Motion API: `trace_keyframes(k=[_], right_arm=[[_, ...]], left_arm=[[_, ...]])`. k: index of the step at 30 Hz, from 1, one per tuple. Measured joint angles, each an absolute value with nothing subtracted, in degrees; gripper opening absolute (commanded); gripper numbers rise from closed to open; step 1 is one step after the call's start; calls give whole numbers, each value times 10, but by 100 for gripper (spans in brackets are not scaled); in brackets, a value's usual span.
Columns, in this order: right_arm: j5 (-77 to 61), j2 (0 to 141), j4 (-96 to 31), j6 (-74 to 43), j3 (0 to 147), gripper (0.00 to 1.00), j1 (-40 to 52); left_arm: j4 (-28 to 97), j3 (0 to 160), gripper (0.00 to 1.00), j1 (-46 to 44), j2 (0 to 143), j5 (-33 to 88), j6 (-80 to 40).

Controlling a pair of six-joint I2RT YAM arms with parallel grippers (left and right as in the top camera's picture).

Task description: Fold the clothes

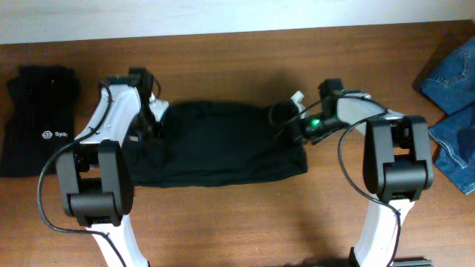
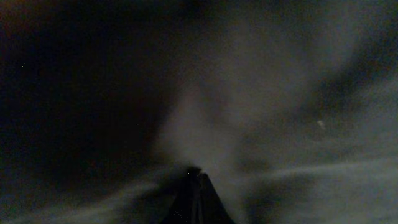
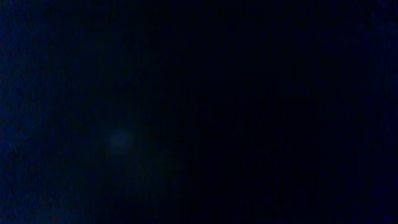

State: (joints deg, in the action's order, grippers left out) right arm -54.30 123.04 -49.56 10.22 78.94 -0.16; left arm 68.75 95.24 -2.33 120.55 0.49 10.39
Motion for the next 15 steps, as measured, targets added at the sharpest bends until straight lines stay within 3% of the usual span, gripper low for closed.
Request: trace_keyframes(k=[8, 15], right_arm=[[-253, 1232, -757, 85, 1095, 4, -110], [-71, 1227, -822, 78, 1269, 4, -108]], left_arm=[[731, 1270, 1, -23, 1204, 3, 92], [738, 1359, 1, -23, 1202, 2, 91]])
